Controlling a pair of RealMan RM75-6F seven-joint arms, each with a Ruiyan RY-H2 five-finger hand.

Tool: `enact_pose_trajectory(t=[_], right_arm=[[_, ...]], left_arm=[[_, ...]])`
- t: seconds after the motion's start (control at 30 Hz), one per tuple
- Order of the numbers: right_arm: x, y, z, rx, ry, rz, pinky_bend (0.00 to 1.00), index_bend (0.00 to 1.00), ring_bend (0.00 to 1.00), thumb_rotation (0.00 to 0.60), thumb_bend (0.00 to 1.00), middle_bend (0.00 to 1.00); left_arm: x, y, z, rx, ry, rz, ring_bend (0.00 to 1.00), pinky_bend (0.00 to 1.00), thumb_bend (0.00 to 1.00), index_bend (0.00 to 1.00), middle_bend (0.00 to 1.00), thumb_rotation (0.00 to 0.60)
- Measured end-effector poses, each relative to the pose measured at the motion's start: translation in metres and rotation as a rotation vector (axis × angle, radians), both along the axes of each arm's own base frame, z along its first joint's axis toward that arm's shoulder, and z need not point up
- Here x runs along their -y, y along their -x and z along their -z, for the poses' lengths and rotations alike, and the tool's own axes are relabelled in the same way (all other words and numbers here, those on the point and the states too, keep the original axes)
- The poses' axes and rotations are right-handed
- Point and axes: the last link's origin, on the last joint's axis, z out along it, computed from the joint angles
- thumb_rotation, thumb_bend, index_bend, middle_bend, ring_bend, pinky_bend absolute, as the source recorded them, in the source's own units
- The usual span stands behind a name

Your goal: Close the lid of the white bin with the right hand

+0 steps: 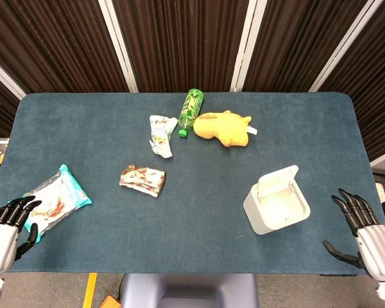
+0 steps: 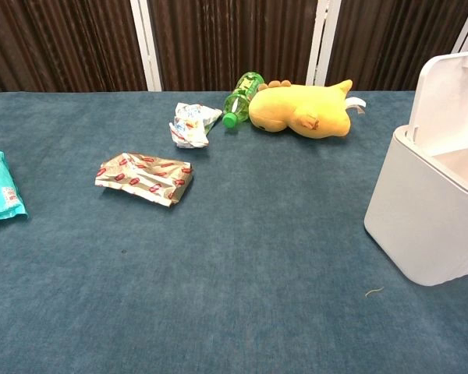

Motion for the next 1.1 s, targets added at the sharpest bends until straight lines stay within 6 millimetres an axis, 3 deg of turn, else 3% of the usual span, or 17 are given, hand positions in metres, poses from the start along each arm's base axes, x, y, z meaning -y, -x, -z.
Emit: enact_pose_trajectory(t=[0.33,0.4,0.43,0.53,0.57,0.67,0.77,0.9,1.1], right_arm=[[0.000,-0.002,0.004,0.006,-0.045,-0.023,0.16,0.00,0.00,0.600,0.33,0.10],[0.000,-0.003,0.004,0.008,-0.029,-0.041,0.18,0.00,0.08,0.600,0.33,0.20],[0.000,-0.004,0.004,0.007,-0.017,-0.048,0.22,0.00,0.16,0.600,0.33,0.28],[0.001,-0.004,0.006,-0.019,0.014,-0.060,0.46,0.00,0.43,0.600,0.38,0.49],[0.001,-0.005,0.007,-0.031,0.021,-0.063,0.56,0.00,0.53,0.600,0.45,0.59],[0.004,-0.011,0.010,-0.075,0.042,-0.078,0.73,0.01,0.68,0.600,0.63,0.74],[0.010,-0.022,0.014,-0.117,0.048,-0.074,0.81,0.00,0.71,0.600,0.73,0.77],[0.030,-0.044,0.022,-0.164,0.020,-0.027,0.82,0.00,0.72,0.600,0.82,0.78],[0.064,-0.069,0.032,-0.249,-0.008,0.050,0.82,0.00,0.72,0.600,0.85,0.79]], left_arm=[[0.002,0.000,-0.001,0.007,-0.005,-0.002,0.23,0.37,0.55,0.26,0.22,0.600],[0.002,0.001,-0.002,0.013,-0.003,-0.005,0.23,0.37,0.55,0.26,0.22,0.600],[0.002,0.002,-0.002,0.014,-0.001,-0.011,0.23,0.37,0.54,0.26,0.22,0.600],[0.003,0.002,-0.004,0.016,-0.001,-0.017,0.23,0.37,0.55,0.26,0.22,0.600],[0.004,0.001,-0.004,0.017,-0.003,-0.016,0.23,0.37,0.55,0.26,0.22,0.600],[0.008,-0.003,-0.007,0.022,-0.017,0.014,0.23,0.37,0.55,0.26,0.23,0.600],[0.013,-0.007,-0.009,0.025,-0.027,0.043,0.23,0.37,0.55,0.26,0.23,0.600],[0.012,-0.003,-0.008,0.024,-0.010,0.015,0.23,0.37,0.55,0.26,0.23,0.600],[0.012,-0.001,-0.012,0.039,-0.012,-0.001,0.23,0.37,0.55,0.26,0.23,0.600]])
